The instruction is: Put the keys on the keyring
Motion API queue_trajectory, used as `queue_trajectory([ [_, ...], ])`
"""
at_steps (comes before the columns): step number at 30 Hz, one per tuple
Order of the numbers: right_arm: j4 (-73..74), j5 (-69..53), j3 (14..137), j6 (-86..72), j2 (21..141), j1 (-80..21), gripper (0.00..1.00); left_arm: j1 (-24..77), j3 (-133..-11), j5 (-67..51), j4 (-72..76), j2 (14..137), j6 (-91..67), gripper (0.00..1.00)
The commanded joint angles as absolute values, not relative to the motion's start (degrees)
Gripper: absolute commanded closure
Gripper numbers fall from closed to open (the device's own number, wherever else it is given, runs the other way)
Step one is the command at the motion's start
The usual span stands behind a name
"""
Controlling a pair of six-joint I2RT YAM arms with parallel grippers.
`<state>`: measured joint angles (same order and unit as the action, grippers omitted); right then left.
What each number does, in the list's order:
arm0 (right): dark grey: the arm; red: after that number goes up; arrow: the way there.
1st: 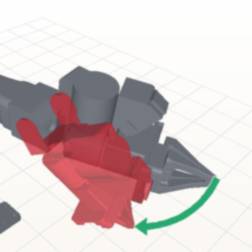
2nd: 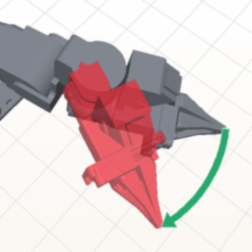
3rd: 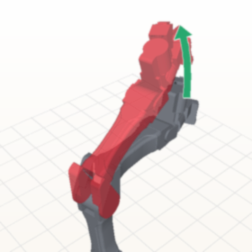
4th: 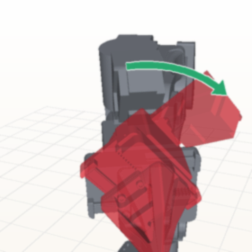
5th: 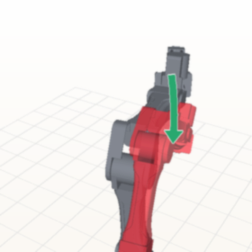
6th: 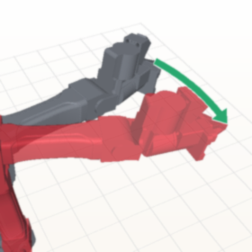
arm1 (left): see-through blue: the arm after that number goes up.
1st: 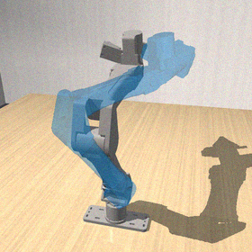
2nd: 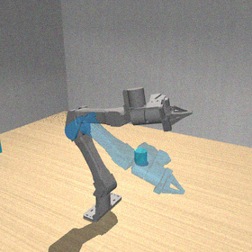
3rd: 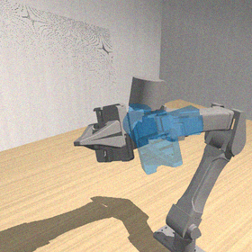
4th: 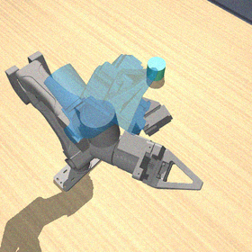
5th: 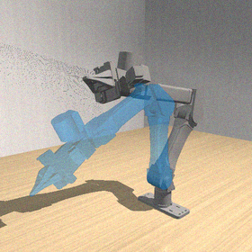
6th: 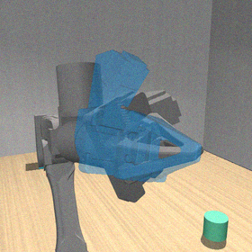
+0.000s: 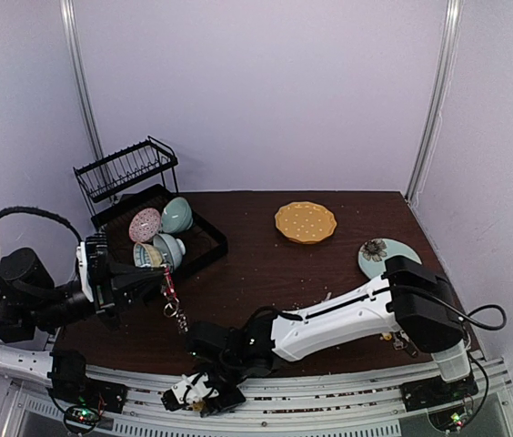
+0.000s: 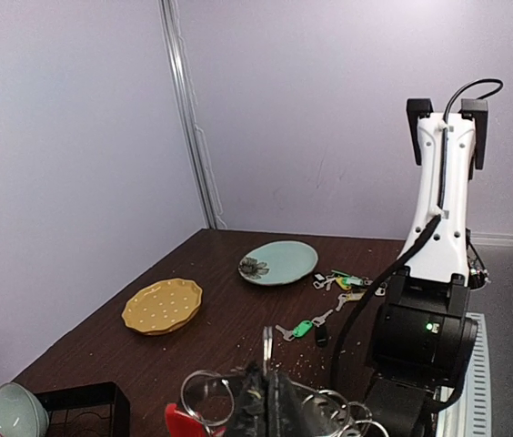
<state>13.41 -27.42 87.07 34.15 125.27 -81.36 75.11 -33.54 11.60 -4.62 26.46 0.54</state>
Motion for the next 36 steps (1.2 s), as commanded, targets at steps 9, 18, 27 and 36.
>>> queue_trajectory([
  [9,28.8,-22.3,89.9,35.0,130.6,-76.0,0.80,75.1,-35.9,12.6,-2.6,22.5,0.2,1.00],
  [18,28.3,-16.1,86.7,33.0,124.5,-76.8,0.91,75.1,-36.2,13.1,-3.1,22.0,0.2,1.00],
  [27,27.4,2.4,78.4,29.8,116.7,-72.0,0.93,75.1,-36.6,13.4,-4.0,22.0,0.0,1.00],
  [36,23.4,-6.4,70.5,22.8,104.5,-67.5,0.74,75.1,-36.7,13.6,-4.0,22.2,0.1,1.00],
])
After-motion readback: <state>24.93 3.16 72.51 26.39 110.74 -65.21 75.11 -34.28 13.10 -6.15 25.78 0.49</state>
